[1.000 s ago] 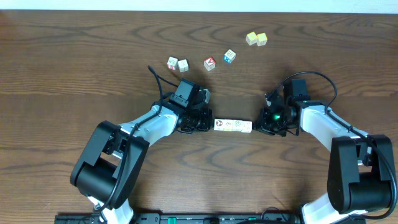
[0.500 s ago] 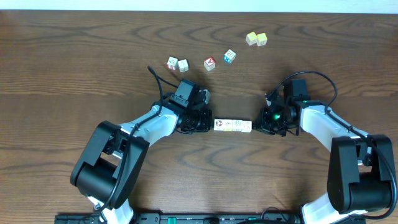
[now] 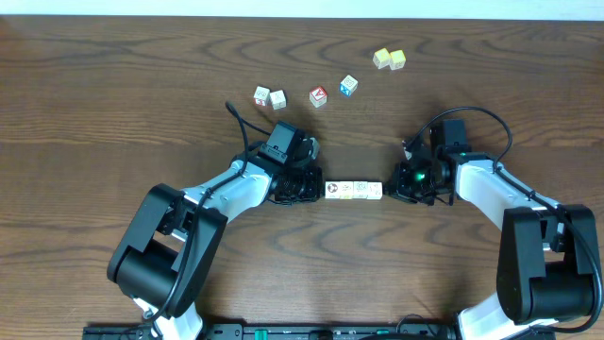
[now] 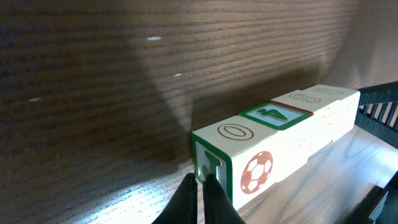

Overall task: Lift 4 blocks
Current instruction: 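Hold the row clamped between both grippers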

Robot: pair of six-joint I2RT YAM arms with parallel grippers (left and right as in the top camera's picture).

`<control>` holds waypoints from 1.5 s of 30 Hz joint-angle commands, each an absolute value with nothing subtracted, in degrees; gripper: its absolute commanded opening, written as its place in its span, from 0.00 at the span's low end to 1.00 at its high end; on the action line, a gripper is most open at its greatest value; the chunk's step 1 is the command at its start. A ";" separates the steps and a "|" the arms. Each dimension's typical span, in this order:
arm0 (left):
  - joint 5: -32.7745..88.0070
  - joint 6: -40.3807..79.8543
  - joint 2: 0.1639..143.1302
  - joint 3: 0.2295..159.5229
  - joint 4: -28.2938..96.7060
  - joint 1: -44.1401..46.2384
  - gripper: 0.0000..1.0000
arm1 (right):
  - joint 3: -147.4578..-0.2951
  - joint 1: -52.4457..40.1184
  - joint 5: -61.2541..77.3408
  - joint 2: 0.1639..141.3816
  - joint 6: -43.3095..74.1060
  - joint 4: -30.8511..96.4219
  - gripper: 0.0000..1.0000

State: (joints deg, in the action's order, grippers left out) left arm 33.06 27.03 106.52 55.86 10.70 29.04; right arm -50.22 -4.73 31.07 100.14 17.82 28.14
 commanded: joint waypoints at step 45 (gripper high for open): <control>35.59 27.09 104.20 55.40 10.59 29.61 0.07 | -50.59 -4.97 34.94 100.40 18.41 27.03 0.01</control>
